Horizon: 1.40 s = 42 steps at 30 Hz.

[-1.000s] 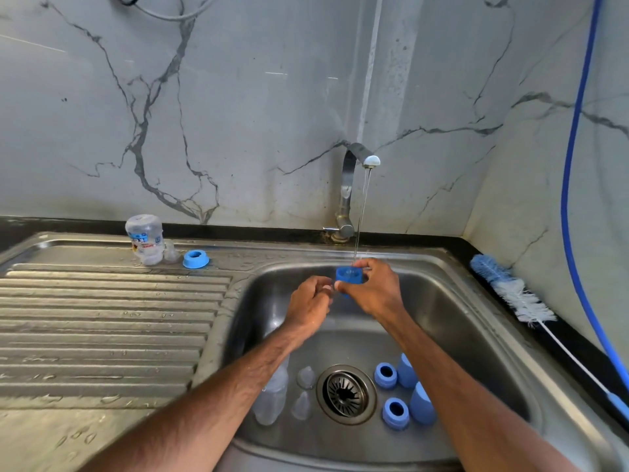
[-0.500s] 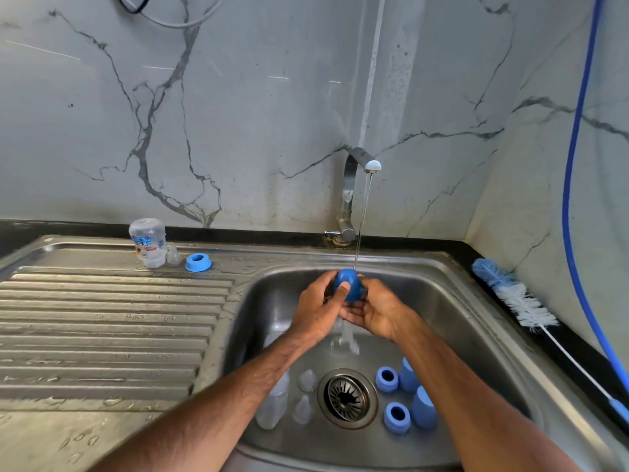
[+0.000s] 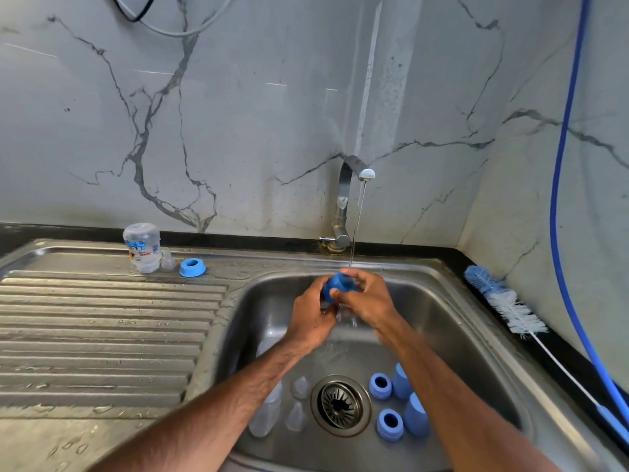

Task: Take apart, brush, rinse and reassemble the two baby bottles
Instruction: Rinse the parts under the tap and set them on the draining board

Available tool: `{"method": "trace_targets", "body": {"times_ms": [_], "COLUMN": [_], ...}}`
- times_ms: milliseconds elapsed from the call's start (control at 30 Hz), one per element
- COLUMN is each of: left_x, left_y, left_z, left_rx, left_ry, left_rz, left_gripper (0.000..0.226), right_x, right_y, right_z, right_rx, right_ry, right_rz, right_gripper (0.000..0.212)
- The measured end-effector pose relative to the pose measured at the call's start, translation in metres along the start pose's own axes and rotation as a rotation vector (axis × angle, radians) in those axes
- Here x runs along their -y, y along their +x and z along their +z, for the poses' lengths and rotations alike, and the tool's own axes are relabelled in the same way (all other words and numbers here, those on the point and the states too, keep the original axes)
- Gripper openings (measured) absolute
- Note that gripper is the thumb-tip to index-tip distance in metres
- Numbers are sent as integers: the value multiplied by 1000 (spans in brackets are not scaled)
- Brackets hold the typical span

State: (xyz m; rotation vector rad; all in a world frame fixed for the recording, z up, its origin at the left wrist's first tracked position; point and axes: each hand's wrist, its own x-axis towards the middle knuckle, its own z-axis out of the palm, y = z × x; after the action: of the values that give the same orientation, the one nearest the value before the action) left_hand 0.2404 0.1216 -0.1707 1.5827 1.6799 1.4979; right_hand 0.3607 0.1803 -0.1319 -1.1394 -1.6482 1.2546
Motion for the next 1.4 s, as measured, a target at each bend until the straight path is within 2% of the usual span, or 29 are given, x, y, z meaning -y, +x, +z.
{"method": "trace_targets", "body": {"times_ms": [67,100,233,367,467,533,600,633,700,800,900,1000,1133,1233,1400], "left_x": [1,2,5,10,10,9,7,5,2,0,-6,-13,-19,-21,-33], "left_y": [0,0,-1,0,-1,0,1,1,2,8,21,34,47,48,48], "left_z": [2,3,6,7,9,9,7,7,6,5,10,25,38,41,40], "left_rx": [26,44,106,129,136,132,97,71,31,48,90,93,6,-50,43], "left_ry": [6,27,87,103,86,56,1,-32,-68,-152,-266,-169,-2,-62,-239], "left_rz": [-25,-37,-102,-143,-147,-146,-134,-118,-71,-35,-93,-124,-183,-231,-272], "left_gripper": [43,42,38,42,45,44,36,34,32,28,21,15,29,33,35], "right_x": [3,3,-6,-9,-14,-14,-12,-11,-10,-4,6,4,7,9,7], "right_y": [0,0,1,4,5,8,8,7,2,-1,0,3,4,2,7], "right_z": [1,1,0,0,1,2,3,3,2,0,5,5,0,1,-9], "right_rx": [-114,-151,-84,-128,-91,-157,-194,-172,-31,134,97,14,11,29,22], "right_ry": [-256,-303,-347,-343,-418,-415,-348,-268,-45,233,434,526,682,725,741], "right_rz": [-159,-190,-131,-174,-154,-181,-138,-32,239,407,443,488,500,485,510], "right_gripper": [54,56,56,53,55,47,31,32,43,44,48,45,38,36,50]}}
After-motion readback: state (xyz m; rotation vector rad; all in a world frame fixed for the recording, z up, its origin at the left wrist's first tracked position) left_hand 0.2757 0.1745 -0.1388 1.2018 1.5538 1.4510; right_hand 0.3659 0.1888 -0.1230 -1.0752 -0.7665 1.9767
